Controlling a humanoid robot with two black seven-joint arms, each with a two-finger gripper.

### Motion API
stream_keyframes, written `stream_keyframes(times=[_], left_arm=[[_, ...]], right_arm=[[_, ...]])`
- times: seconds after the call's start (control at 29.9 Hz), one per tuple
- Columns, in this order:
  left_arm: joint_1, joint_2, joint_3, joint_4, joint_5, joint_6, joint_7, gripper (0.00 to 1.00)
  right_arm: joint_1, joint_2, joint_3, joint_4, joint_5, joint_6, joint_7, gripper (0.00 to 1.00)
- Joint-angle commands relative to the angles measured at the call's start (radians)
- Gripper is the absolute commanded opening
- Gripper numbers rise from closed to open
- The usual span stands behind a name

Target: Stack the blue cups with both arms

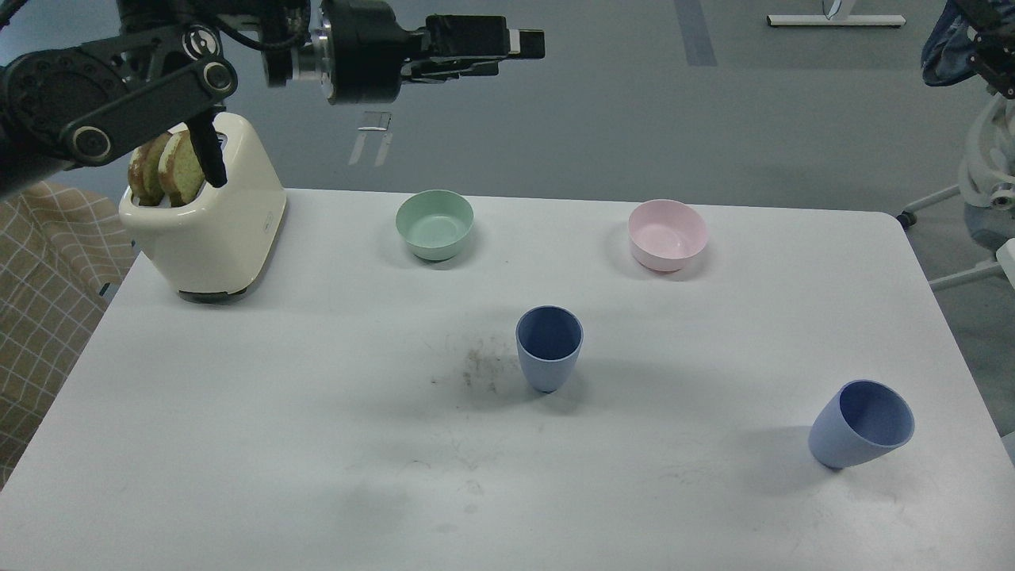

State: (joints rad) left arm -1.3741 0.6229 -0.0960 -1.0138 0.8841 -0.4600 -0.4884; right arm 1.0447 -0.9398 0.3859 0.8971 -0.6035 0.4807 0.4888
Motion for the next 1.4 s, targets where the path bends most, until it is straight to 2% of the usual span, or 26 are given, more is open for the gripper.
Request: stream_keyframes(times=[0.0,0.13,0.23,0.37,0.43,0.47,0.53,0.6,0.63,0.7,0.8,1.1,1.37], left_arm=[[0.039,0.004,-0.002,0.0,-0.037,0.043,0.0,0.96],[0.085,-0.011,-0.046,0.0,-0.037,0.067,0.0,0.96],[0.106,-0.017,-0.076,0.0,-0.036,0.066,0.0,0.96],[0.109,-0.031,-0.082,0.0,-0.036,0.067,0.0,0.96],[0.118,-0.032,-0.083,0.0,-0.036,0.067,0.0,0.96],[0.121,-0.032,-0.084,0.0,-0.036,0.067,0.0,0.96],[0.124,-0.035,-0.094,0.0,-0.033,0.067,0.0,0.96],[0.13,-0.035,-0.094,0.0,-0.034,0.067,0.0,0.96],[0.13,-0.035,-0.094,0.0,-0.034,0.067,0.0,0.96],[0.136,-0.04,-0.096,0.0,-0.033,0.067,0.0,0.96],[0.136,-0.042,-0.097,0.0,-0.031,0.067,0.0,0.96],[0.144,-0.055,-0.105,0.001,-0.028,0.069,0.0,0.96],[0.147,-0.055,-0.116,0.001,-0.028,0.067,0.0,0.96]], right_arm=[[-0.008,-0.105,-0.047,0.15,-0.243,0.003,0.0,1.0],[-0.066,-0.266,-0.076,0.389,-0.577,-0.004,0.0,1.0],[-0.101,-0.318,-0.076,0.453,-0.721,-0.004,0.0,1.0],[-0.163,-0.355,-0.079,0.465,-0.892,-0.011,0.0,1.0],[-0.207,-0.362,-0.081,0.464,-0.952,-0.055,0.0,1.0],[-0.225,-0.363,-0.082,0.464,-0.967,-0.083,0.0,1.0],[-0.303,-0.356,-0.104,0.453,-0.99,-0.224,0.0,0.99],[-0.368,-0.349,-0.116,0.453,-0.99,-0.316,0.0,0.99],[-0.368,-0.349,-0.116,0.453,-0.99,-0.317,0.0,0.99],[-0.44,-0.312,-0.116,0.45,-0.99,-0.381,0.0,0.96],[-0.468,-0.297,-0.116,0.441,-0.989,-0.402,0.0,0.93],[-0.488,-0.286,-0.117,0.445,-0.989,-0.402,0.0,0.92],[-0.494,-0.225,-0.117,0.447,-0.993,-0.402,0.0,0.92]])
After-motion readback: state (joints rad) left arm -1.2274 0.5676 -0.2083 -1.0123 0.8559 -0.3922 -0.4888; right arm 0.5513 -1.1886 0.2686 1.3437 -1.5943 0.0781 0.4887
